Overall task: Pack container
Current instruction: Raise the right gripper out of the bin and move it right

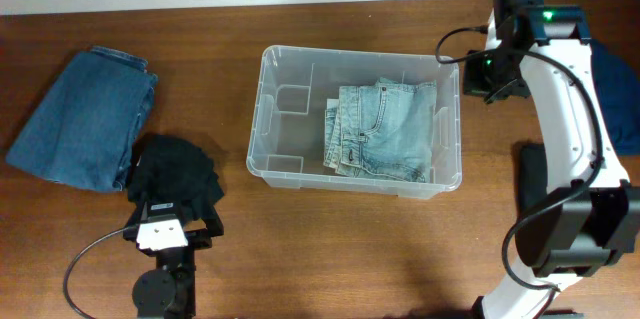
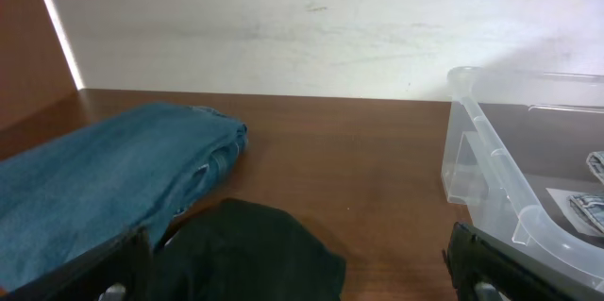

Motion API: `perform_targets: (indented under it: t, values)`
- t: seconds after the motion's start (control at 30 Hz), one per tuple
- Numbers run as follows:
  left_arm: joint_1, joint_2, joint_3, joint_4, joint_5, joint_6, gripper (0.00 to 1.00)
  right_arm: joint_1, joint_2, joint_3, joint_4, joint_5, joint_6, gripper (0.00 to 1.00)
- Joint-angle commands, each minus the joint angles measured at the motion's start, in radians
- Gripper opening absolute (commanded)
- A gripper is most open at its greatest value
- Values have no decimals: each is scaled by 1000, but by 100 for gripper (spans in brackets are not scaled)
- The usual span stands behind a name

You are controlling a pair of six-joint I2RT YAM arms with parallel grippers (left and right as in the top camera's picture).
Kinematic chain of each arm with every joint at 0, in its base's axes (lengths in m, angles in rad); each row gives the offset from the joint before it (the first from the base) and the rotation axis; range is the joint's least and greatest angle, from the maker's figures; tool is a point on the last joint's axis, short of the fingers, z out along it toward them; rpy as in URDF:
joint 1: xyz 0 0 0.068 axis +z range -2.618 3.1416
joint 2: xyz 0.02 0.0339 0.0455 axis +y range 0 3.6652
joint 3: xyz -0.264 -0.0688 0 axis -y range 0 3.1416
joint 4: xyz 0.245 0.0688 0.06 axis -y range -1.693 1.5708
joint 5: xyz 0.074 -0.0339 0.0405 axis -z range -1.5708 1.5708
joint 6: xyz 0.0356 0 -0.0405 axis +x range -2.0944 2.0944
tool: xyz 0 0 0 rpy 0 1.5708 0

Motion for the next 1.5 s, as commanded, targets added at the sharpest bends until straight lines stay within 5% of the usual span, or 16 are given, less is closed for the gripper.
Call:
perform_targets:
  t: [0.0, 0.77, 1.23, 1.47]
  values:
    - [-2, -7, -2, -4, -3, 12, 99, -4, 8, -77, 38, -25, 36, 4]
    - [-2, -7, -2, -4, -3, 12, 99, -4, 17, -175, 211, -224, 49, 4]
    - [-2, -7, -2, -4, -3, 12, 99, -31, 17, -143, 269, -311, -65, 4]
    - [-2, -7, -2, -4, -3, 12, 99, -124, 12, -82, 187, -316, -64, 18]
